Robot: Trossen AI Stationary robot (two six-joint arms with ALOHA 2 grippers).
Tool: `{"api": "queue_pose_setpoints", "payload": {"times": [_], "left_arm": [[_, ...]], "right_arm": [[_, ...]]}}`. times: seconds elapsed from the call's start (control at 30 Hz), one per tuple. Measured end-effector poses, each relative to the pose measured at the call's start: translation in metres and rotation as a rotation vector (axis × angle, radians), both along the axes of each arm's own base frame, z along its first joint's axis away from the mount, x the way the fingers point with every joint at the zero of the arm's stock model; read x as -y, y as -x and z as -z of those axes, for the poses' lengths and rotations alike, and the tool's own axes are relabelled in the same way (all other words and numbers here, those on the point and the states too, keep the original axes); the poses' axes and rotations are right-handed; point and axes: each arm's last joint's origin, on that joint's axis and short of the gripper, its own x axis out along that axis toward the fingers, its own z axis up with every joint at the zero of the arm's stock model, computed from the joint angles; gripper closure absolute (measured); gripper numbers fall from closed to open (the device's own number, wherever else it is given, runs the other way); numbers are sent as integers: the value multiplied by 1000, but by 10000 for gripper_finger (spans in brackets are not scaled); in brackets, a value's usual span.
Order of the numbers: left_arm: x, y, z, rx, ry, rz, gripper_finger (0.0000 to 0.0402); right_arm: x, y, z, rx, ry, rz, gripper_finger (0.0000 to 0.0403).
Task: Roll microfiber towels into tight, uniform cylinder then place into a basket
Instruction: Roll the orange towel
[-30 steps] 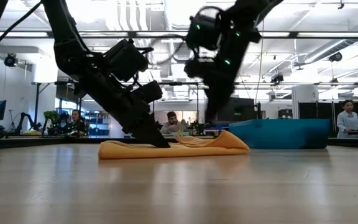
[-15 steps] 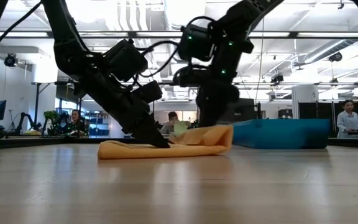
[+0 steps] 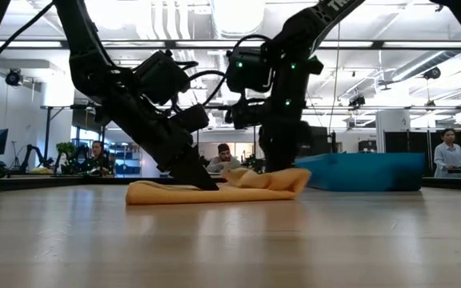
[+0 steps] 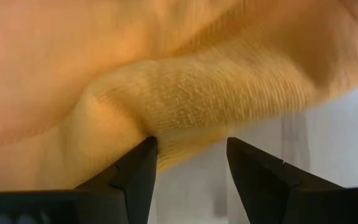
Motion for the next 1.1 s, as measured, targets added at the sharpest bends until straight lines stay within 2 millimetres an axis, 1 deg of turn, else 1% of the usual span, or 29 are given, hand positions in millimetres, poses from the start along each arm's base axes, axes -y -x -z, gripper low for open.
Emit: {"api": "queue_pose_setpoints", "payload": {"times": [0.07,0.17,0.23,0.33,0.4,0.5,0.57,0.67,0.73,0.9,0.97,1.03,1.1], "left_arm": [[0,0,0,0,0,0,237],[0,0,0,0,0,0,237],[0,0,0,0,0,0,237],[0,0,0,0,-1,0,237],[0,0,0,0,0,0,237],[0,0,0,-1,0,0,237],[0,0,0,-1,0,0,237],[0,0,0,-1,-1,0,237],[0,0,0,-1,0,0,237],[0,0,0,-1,0,0,237],[0,0,0,-1,0,0,237],[0,0,0,-1,0,0,237],[0,0,0,-1,1,1,237]], "right_arm": [[0,3,-10,5,2,-6,212],[-1,4,-29,63,12,-12,211],[-1,4,-35,97,25,-37,212],[0,2,-34,123,38,-65,216],[0,-1,-24,128,38,-73,219],[-1,-3,-2,72,-2,-91,224],[-2,-7,9,73,-37,-120,227],[-4,-13,14,112,-81,-149,231],[-4,-16,16,116,-85,-131,231],[1,-13,10,105,-81,-62,232],[3,-13,0,132,-72,-52,232],[5,-17,-14,198,-57,-50,232],[8,-20,-20,257,-44,-47,232]]}}
